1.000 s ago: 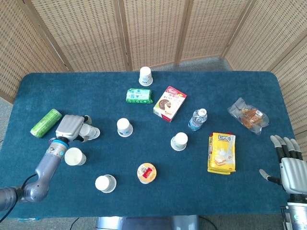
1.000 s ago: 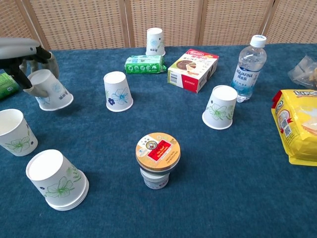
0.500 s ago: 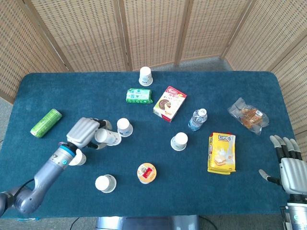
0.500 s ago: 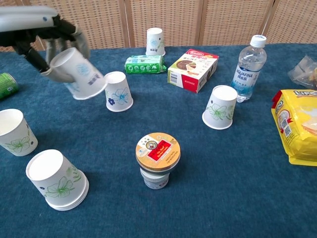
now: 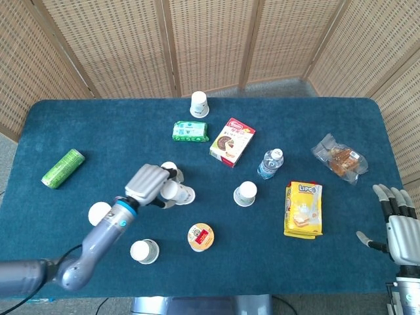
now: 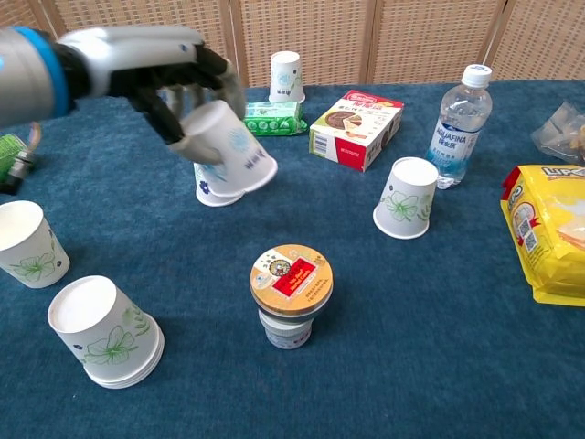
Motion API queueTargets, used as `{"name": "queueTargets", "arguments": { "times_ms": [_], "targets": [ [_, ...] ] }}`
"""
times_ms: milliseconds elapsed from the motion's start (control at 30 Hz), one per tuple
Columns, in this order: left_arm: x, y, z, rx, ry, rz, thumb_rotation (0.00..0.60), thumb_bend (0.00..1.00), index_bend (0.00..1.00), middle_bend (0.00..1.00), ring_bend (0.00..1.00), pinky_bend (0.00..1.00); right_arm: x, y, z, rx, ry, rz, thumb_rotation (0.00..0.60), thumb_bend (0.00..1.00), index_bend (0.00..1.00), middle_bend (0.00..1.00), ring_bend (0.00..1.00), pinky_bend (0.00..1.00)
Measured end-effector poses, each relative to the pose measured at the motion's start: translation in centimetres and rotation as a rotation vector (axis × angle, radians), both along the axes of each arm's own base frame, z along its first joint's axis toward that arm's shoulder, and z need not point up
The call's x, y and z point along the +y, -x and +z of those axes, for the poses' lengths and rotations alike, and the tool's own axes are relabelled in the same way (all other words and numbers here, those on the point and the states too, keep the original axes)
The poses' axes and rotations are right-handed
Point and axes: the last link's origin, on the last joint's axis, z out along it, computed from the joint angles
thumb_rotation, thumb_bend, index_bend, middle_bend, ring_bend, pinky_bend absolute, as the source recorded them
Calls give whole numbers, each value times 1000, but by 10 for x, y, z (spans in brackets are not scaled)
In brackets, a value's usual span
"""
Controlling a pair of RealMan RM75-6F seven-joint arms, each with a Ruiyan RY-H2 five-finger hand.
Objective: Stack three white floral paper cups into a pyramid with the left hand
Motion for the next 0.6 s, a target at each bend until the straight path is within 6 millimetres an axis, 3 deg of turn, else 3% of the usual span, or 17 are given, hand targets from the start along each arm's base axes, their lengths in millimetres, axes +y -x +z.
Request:
{"name": "queueTargets", "arguments": {
  "times_ms": [267, 600],
  "targets": [
    [5, -32, -41, 33, 5, 13, 600, 262, 357, 480, 486, 539, -2, 2, 2, -18, -6, -5, 600, 0, 0, 0, 0, 0],
    [16, -51, -68, 56, -20, 45, 600, 261, 357, 480, 486, 539, -2, 5, 2, -27, -12, -18, 600, 0, 0, 0, 0, 0]
  ]
}}
